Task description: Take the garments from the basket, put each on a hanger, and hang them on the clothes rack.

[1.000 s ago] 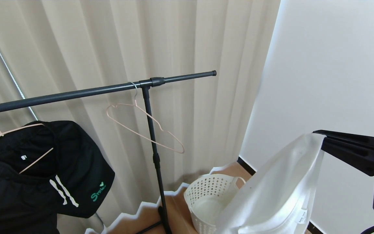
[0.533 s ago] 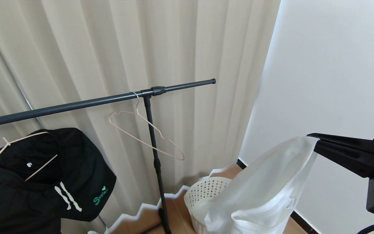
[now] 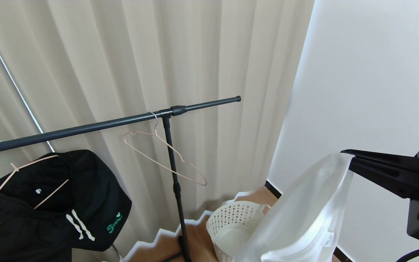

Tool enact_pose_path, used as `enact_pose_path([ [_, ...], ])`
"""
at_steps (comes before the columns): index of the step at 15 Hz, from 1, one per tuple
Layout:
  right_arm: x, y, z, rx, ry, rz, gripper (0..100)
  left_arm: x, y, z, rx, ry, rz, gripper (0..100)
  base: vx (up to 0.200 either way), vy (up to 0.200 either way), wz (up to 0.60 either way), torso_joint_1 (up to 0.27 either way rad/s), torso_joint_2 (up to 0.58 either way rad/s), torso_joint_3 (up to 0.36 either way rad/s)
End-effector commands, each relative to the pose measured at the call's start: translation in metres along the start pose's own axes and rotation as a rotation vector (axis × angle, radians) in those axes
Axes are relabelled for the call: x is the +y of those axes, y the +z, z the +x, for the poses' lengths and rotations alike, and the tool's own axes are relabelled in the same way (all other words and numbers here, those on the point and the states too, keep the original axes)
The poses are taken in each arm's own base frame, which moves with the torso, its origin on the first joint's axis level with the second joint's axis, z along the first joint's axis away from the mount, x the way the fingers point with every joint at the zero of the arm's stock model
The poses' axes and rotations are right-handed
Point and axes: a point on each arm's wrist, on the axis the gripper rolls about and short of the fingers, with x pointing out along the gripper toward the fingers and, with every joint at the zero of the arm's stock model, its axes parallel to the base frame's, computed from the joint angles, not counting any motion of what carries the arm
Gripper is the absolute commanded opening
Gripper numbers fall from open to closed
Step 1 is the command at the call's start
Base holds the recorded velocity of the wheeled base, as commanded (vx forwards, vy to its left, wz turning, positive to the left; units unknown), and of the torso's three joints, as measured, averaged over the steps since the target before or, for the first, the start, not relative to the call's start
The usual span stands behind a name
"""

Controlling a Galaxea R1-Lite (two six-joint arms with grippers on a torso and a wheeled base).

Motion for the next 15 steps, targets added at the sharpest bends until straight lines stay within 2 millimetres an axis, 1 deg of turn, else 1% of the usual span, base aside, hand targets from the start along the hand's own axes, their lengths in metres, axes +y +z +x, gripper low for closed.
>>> enact_pose_path([
  [1, -0.0005, -0.0002, 0.0015, 0.003, 0.001, 0.001, 0, 0.0000, -0.0003, 0.0000, 0.002, 0.002, 0.000, 100, 0.000, 0.000, 0.00, 0.000, 0.00, 0.000],
  [2, -0.0002, -0.0013, 0.0018, 0.007, 0.003, 0.003, 0, 0.0000, -0.0003, 0.0000, 0.002, 0.000, 0.000, 100, 0.000, 0.000, 0.00, 0.000, 0.00, 0.000],
  [11, 0.0005, -0.0031, 0.0014, 0.012, 0.004, 0.005, 0, 0.0000, 0.0003, -0.0001, -0.001, 0.001, 0.000, 100, 0.000, 0.000, 0.60, 0.008, 0.00, 0.000],
  [15, 0.0005, -0.0031, 0.0014, 0.012, 0.005, 0.003, 0, 0.0000, -0.0002, 0.0000, 0.000, 0.001, 0.000, 100, 0.000, 0.000, 0.00, 0.000, 0.00, 0.000],
])
